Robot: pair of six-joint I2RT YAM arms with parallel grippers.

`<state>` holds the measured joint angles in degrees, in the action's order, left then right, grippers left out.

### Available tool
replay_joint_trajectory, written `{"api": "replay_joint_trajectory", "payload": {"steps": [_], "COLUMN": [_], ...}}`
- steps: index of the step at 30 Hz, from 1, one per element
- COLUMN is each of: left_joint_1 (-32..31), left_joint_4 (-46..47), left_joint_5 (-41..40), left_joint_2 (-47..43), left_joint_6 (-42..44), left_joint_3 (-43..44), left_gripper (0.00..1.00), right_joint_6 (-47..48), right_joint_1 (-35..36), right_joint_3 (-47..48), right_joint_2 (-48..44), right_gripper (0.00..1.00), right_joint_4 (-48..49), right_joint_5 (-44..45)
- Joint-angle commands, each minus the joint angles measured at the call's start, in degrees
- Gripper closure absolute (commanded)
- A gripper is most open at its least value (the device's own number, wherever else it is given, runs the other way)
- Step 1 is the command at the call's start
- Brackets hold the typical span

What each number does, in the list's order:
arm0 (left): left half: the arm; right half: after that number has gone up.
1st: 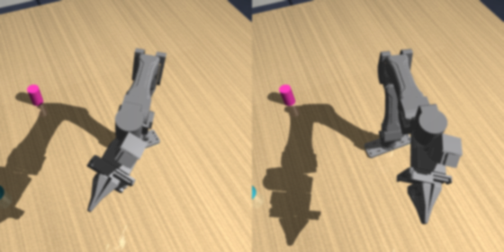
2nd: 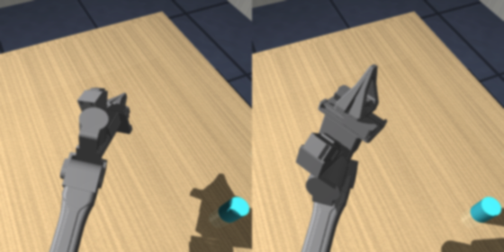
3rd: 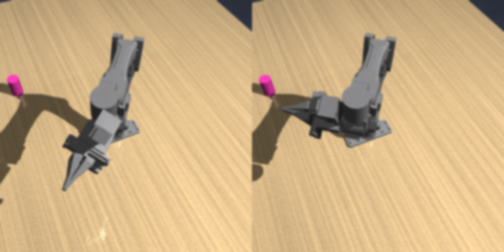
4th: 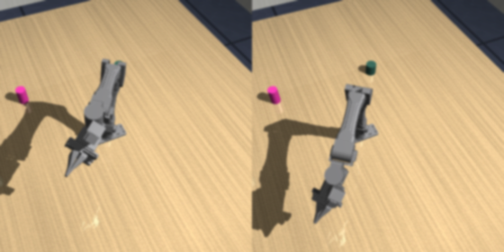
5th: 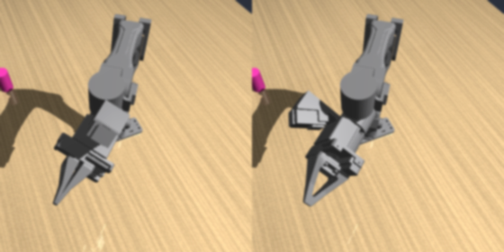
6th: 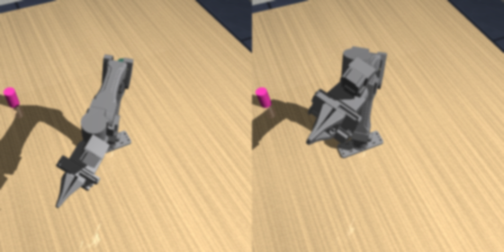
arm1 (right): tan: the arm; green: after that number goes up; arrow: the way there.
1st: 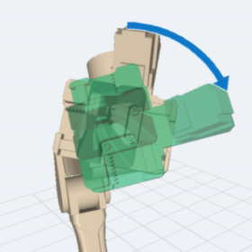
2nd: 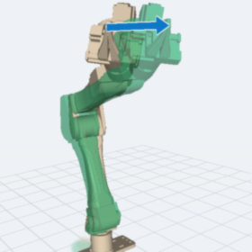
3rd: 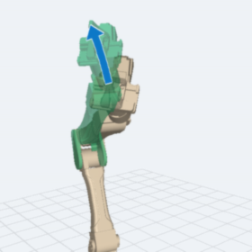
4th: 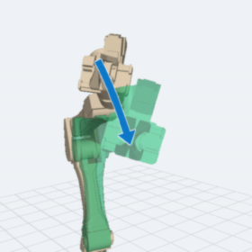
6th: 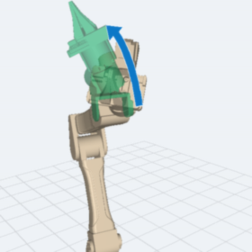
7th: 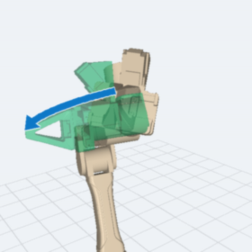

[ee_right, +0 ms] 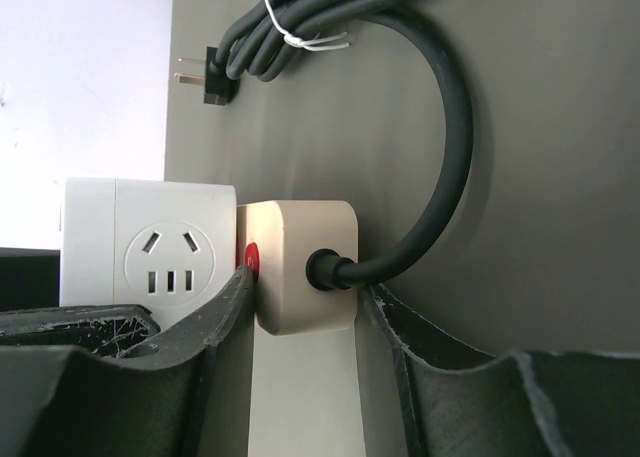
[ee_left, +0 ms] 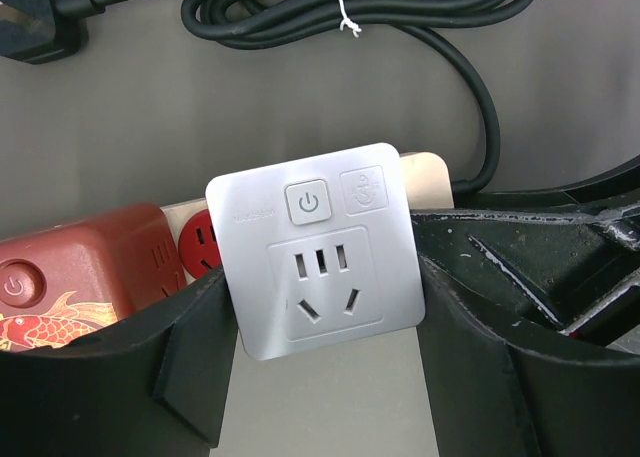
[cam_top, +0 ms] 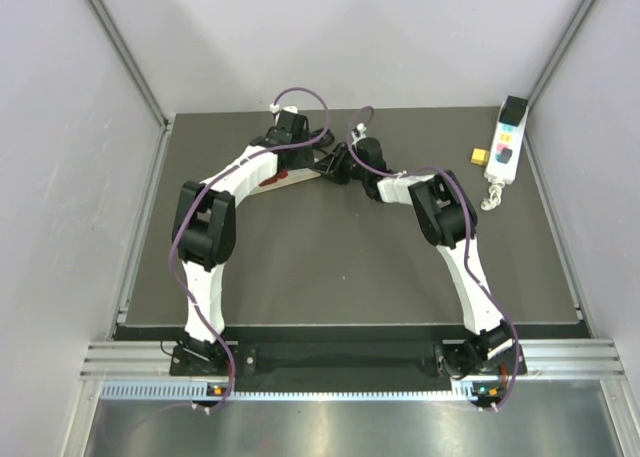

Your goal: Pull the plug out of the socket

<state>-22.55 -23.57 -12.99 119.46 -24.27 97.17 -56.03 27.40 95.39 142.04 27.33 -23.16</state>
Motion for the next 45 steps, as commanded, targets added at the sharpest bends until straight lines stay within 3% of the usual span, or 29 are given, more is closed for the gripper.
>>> {"api": "replay_joint_trajectory", "payload": {"steps": [1,5,10,16,19,20,21,22,25,35,42,45], "left_joint_1": [-0.48,-0.39,2.76,3.82,3.13,2.16,0.85,-2.64,-6.81,-5.67,-5.67,-5.67], "left_joint_4": [2.92,4.58,23.08,30.07,27.63,20.31,17.28,14.63,8.91,10.12,9.42,8.9], "left_joint_5": [2.71,3.32,10.52,12.73,12.38,10.29,3.4,-0.15,-7.74,-5.81,-4.85,-1.18], "left_joint_2": [-1.42,-5.37,-15.3,-18.38,-17.33,-15.76,-14.97,-14.09,-11.1,-13.8,-20.31,-23.65], "left_joint_6": [1.07,-1.47,-8.93,-10.71,-8.7,-6.95,-4.49,0.84,5.37,3.88,4.06,3.36], "left_joint_3": [1.36,-1.18,-14.95,-19.56,-16.94,-14.75,-9.85,-7.89,-1.9,-2.77,-8.99,-13.03], "left_gripper": [1.0,1.0,1.0,1.0,1.0,1.0,1.0,1.0,1.0,1.0,1.0,1.0], "right_joint_6": [9.18,9.8,8.04,6.37,6.2,6.46,6.63,6.81,7.6,7.6,7.08,6.81], "right_joint_1": [1.08,1.43,1.26,0.9,0.82,0.82,0.9,0.82,0.99,0.99,0.9,0.73], "right_joint_3": [0.5,0.23,0.14,0.23,0.32,0.41,0.49,0.49,0.76,1.2,2.86,4.44], "right_joint_2": [-2.11,-2.55,-2.03,-1.06,-0.97,-1.06,-1.06,-1.15,-1.32,-1.06,0.17,1.31], "right_gripper": [1.0,1.0,1.0,1.0,1.0,1.0,1.0,1.0,1.0,1.0,1.0,0.91], "right_joint_4": [-6.41,-7.99,-7.56,-6.5,-6.59,-6.94,-7.03,-7.12,-7.91,-8.17,-5.8,-5.71], "right_joint_5": [7.77,10.67,9.98,8.3,8.22,8.48,8.57,8.65,9.36,8.75,5.15,2.86]}}
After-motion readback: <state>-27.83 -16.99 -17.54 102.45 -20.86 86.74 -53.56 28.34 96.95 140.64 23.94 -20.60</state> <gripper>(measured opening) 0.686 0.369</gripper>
